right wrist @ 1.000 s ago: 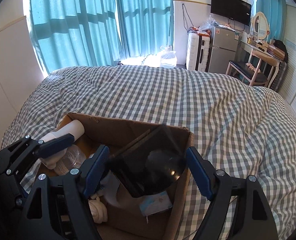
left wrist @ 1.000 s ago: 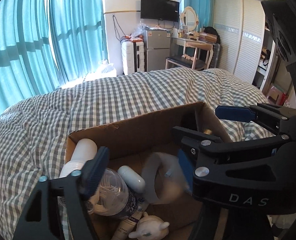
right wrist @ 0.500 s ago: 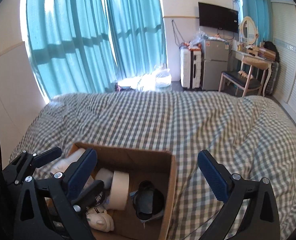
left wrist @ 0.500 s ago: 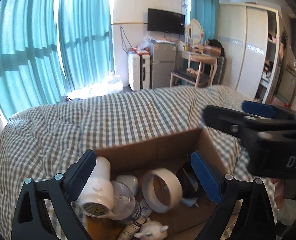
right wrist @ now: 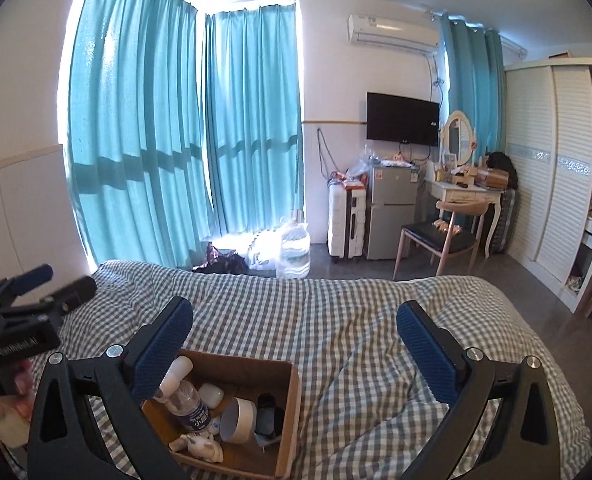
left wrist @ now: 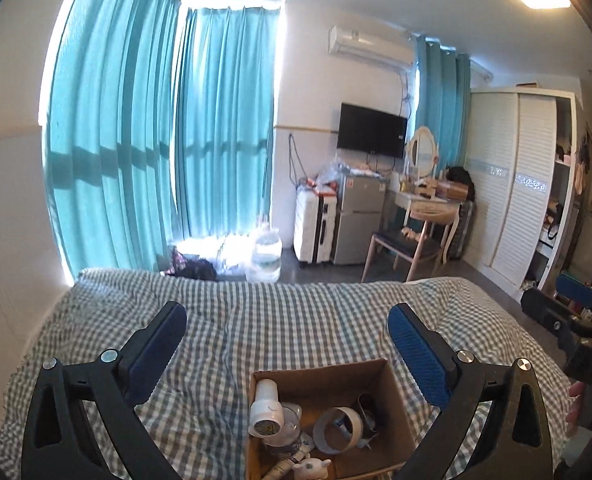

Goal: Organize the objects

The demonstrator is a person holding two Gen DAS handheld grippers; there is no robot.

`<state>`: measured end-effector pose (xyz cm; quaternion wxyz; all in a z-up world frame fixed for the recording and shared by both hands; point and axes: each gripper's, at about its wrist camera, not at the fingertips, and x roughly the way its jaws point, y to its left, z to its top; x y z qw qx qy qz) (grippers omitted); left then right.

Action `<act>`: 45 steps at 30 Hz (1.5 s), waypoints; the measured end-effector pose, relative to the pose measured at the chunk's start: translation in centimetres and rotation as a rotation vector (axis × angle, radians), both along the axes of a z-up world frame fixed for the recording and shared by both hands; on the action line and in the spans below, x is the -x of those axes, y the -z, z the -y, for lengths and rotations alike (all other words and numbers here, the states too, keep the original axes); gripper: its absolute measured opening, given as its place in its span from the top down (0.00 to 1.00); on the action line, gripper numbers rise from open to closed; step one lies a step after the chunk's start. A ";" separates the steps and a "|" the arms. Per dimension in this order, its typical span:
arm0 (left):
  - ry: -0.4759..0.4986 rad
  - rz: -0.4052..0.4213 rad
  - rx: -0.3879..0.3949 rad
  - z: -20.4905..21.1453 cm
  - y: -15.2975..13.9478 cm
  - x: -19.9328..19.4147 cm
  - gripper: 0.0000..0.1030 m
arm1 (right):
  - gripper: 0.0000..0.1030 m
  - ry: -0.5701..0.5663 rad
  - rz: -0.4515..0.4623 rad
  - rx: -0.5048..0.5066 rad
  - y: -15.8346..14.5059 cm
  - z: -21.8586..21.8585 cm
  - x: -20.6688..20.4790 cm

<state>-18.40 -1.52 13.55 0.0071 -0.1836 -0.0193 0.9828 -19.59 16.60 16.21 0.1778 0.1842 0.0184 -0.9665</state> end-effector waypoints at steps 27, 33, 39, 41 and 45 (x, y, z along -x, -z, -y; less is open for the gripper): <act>-0.115 -0.129 0.048 -2.5 4.9 -15.6 0.00 | 0.00 0.059 -0.189 -0.067 8.0 -3.5 -14.8; -0.125 -0.090 0.048 -2.2 8.2 -16.4 0.00 | 0.00 0.072 -0.151 -0.007 9.2 -5.3 -14.8; -0.125 -0.062 0.061 -2.4 9.4 -16.5 0.00 | 0.00 0.068 -0.131 -0.016 10.4 -5.4 -14.4; -0.120 -0.063 0.060 -2.5 9.3 -16.6 0.00 | 0.00 0.061 -0.124 -0.021 10.9 -5.4 -14.3; -0.114 -0.073 0.063 -2.6 8.9 -16.7 0.00 | 0.00 0.050 -0.108 -0.035 11.7 -5.1 -14.3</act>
